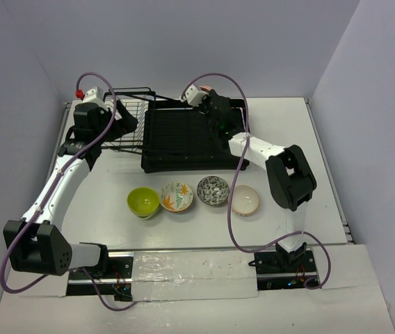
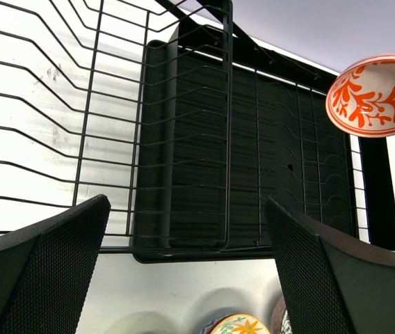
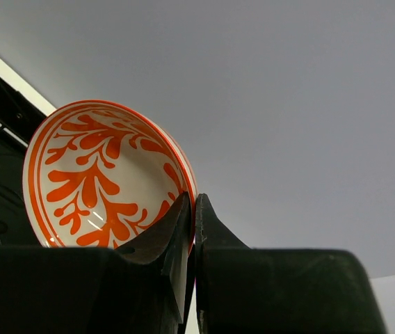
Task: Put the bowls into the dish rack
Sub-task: Insert the bowl into the dish rack.
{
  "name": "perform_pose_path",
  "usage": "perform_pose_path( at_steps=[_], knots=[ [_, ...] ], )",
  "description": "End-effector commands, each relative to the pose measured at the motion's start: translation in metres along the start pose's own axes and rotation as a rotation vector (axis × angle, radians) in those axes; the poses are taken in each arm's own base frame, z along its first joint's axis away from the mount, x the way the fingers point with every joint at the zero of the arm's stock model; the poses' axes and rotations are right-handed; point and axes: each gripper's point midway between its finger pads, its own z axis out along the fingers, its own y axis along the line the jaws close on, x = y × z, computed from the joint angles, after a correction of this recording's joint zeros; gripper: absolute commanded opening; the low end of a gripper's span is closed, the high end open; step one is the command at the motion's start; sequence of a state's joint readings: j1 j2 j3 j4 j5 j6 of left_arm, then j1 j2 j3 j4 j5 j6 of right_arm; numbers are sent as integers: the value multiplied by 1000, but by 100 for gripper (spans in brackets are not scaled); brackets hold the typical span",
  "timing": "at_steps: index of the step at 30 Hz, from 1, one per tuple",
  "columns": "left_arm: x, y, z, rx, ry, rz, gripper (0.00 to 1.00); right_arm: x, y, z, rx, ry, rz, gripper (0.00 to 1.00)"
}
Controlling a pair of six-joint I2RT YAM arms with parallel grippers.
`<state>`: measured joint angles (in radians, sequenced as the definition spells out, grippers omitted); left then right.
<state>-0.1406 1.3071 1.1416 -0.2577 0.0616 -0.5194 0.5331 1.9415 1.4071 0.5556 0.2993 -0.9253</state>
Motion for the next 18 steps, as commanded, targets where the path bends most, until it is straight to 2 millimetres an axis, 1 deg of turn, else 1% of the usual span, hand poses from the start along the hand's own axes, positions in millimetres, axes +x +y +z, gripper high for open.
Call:
perform_pose_path(
  at_steps=[1, 3, 6, 10, 14, 16, 18],
  knots=[
    [-22, -10, -3, 33, -45, -15, 98, -41, -39, -2, 91, -160, 43, 0],
    [-21, -7, -2, 18, -46, -16, 98, -46, -35, -3, 83, -182, 30, 0],
    [-22, -8, -2, 21, -45, -17, 98, -43, -29, -2, 67, -199, 29, 0],
    [-23, -10, -2, 36, -40, -25, 97, -39, -28, 0, 87, -220, -1, 0],
    [-24, -10, -3, 52, -33, -42, 96, -39, -27, 2, 92, -246, -18, 0],
    [-24, -9, -2, 52, -32, -47, 95, -35, -28, 7, 104, -251, -23, 0],
    [-24, -10, -1, 56, -30, -42, 95, -29, -20, 11, 100, -251, -56, 0]
  ],
)
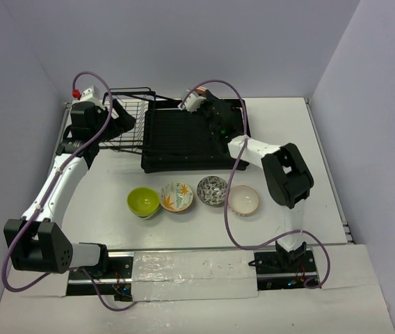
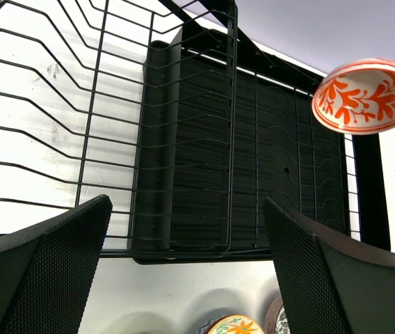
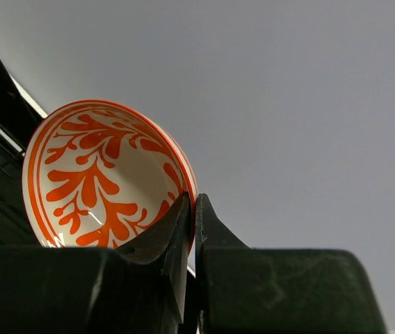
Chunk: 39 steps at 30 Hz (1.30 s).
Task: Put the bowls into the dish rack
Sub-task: Insert the bowl into the dish rack.
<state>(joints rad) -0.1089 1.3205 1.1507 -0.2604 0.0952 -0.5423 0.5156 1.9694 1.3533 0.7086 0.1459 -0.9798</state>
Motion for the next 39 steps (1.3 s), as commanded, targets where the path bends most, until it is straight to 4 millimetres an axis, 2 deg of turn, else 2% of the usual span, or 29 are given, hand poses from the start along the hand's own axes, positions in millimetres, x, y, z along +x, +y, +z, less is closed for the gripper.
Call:
perform_pose_path(
  at_steps=[1, 11, 24, 39],
  knots=[
    [-20, -16, -3, 54, -35, -4, 95, -16, -36, 7, 147, -107, -37, 0],
    [-22, -14, -3, 57, -32, -15, 93, 1, -39, 10, 198, -150, -77, 0],
    [-28, -21, -9, 109, -34, -33, 91, 13, -11, 11, 172, -191, -84, 0],
    [-29, -24, -11, 131, -31, -39, 91, 17, 17, 12, 123, -220, -85, 0]
  ],
)
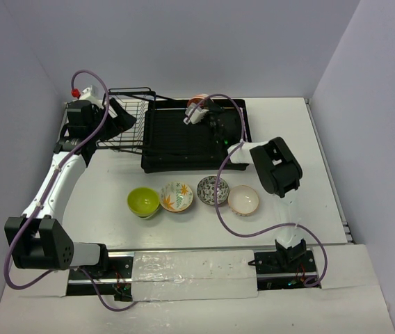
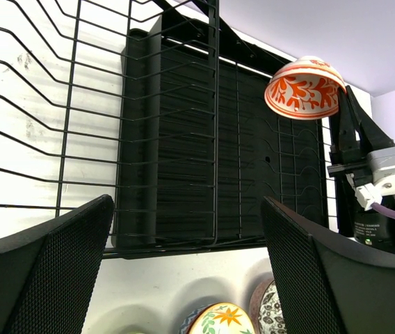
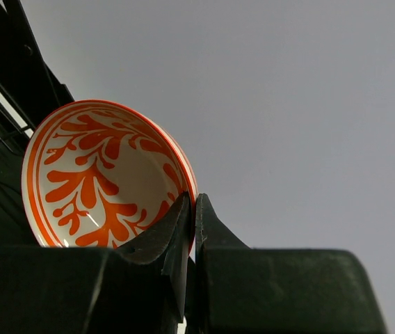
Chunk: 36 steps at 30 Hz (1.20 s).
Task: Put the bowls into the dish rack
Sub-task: Insert the bowl into the dish rack.
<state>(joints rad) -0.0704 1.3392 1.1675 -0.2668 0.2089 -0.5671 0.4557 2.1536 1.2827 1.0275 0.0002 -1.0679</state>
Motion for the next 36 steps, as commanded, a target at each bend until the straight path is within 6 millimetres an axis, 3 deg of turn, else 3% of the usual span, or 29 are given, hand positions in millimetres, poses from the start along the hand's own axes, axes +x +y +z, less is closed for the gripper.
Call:
perform_pose_path(
  at_steps=[1, 25, 36],
  knots=[
    [-28, -21, -11, 71, -73, 4, 91, -25, -25, 2, 121, -108, -3, 0],
    [-30, -26, -11, 108, -66, -6, 90, -15, 3, 5, 39, -97, -25, 0],
    [-33, -26, -14, 108, -78, -2, 90, -27, 8, 5, 1, -120, 45, 0]
  ],
)
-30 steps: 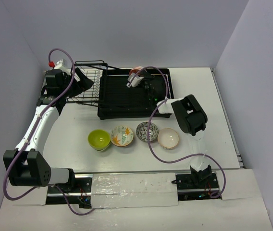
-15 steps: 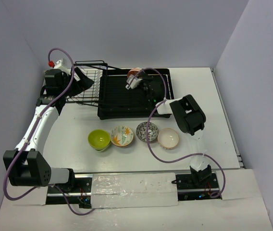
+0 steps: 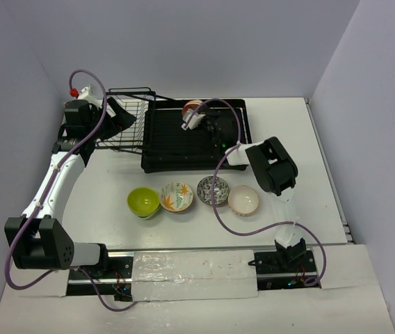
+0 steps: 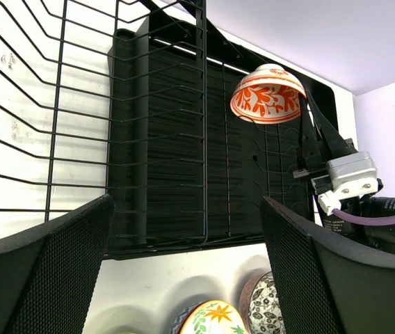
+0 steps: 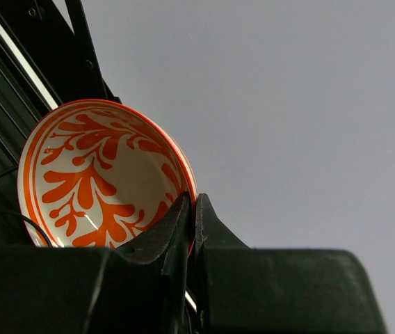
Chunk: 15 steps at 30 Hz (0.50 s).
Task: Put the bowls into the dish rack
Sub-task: Insert the bowl into the dish rack.
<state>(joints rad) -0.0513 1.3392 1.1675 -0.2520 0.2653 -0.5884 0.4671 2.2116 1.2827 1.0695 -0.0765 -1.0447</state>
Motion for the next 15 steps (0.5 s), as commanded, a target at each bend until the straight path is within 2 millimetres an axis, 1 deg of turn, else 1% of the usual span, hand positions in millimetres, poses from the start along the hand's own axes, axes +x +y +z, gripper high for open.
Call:
perform_pose_path(
  at_steps=[1, 5, 7, 10, 12, 13, 15],
  knots=[
    [-30, -23, -12, 68, -84, 24, 90, -22, -24, 3, 60, -49, 22, 0],
    [-29, -24, -13, 71, -84, 25, 90, -20, -22, 1, 56, -38, 34, 2],
    [-29, -24, -13, 72, -83, 23, 90, -18, -22, 1, 54, -31, 35, 7],
    [-30, -25, -14, 76, -85, 23, 90, -18, -20, 0, 44, -23, 39, 8],
    [-29, -25, -14, 79, -84, 22, 90, -18, -18, 1, 37, -18, 49, 13],
    [-29, -25, -14, 81, -84, 20, 90, -17, -17, 1, 33, -12, 55, 17],
    [-28, -23, -12, 80, -78, 16, 90, -15, -17, 2, 29, 0, 70, 17]
  ],
)
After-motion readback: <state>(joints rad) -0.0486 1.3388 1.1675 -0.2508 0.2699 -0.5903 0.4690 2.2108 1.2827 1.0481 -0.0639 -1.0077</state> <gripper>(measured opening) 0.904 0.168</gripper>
